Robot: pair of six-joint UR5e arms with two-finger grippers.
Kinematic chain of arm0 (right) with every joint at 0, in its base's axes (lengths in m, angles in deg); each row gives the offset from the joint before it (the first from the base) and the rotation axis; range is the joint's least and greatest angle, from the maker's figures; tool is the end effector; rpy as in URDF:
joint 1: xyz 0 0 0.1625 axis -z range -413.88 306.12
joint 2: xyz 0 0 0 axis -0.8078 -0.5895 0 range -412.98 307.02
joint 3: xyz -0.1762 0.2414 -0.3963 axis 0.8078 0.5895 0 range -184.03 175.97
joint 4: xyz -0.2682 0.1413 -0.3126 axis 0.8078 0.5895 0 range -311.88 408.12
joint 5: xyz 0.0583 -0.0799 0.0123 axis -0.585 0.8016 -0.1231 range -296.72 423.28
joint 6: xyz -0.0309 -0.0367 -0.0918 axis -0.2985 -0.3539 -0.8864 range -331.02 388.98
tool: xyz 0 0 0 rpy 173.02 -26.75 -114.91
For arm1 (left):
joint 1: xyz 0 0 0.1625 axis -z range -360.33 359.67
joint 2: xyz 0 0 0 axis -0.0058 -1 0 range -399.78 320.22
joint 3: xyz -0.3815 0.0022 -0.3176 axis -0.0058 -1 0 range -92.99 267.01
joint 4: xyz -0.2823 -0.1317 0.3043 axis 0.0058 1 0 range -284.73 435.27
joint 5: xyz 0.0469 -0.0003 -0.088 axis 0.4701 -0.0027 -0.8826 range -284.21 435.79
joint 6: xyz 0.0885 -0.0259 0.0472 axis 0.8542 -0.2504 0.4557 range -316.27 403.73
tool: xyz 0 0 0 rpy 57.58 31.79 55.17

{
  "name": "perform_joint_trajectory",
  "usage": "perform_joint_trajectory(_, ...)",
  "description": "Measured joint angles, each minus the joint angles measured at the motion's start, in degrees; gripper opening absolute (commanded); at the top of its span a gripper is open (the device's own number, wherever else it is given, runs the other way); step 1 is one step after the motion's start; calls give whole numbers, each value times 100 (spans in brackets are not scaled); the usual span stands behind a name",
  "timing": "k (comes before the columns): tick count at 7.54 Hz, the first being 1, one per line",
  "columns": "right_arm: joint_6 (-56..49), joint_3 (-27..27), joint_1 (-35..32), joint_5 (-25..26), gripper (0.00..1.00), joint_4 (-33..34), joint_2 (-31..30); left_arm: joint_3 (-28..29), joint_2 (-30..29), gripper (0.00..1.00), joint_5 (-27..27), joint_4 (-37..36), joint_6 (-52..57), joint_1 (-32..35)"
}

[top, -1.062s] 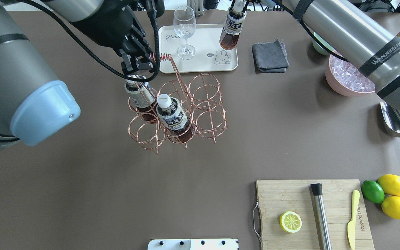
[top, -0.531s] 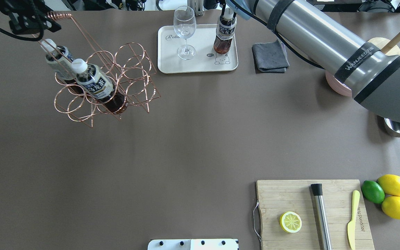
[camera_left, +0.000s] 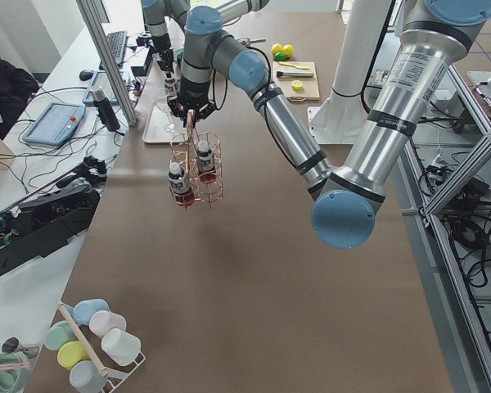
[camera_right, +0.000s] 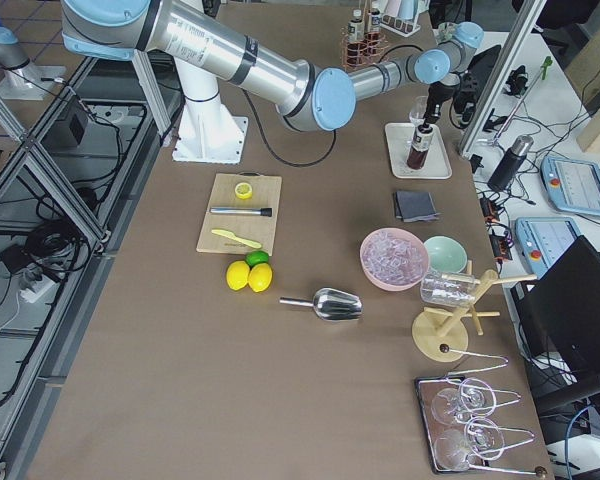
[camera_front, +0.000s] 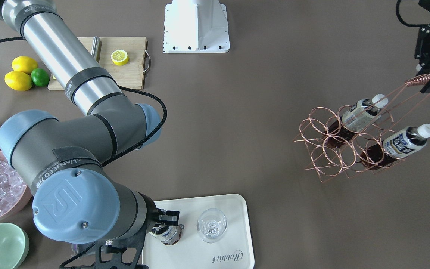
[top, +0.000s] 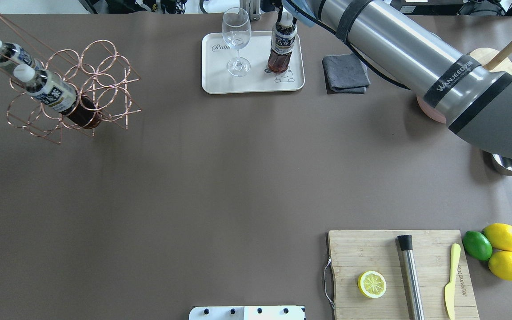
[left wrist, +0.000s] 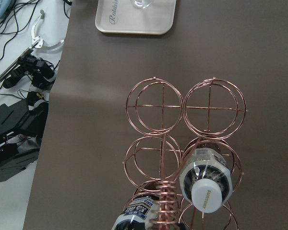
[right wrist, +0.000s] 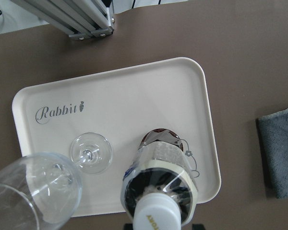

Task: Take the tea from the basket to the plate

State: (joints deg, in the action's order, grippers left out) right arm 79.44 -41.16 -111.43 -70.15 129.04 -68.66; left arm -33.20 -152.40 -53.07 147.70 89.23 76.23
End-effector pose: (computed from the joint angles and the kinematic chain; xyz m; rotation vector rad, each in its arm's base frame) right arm -0.4775 -0.8669 0.1592 -0.1094 -0.8884 0.0911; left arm 0.0659 -0.5697 0.2987 0.7963 0.4968 1.1655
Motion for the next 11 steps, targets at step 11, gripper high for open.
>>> perform_joint_trajectory(11, -2286, -5663, -767, 368, 100, 2949, -4195, 1758, 170, 0, 45, 1527, 1766, 994)
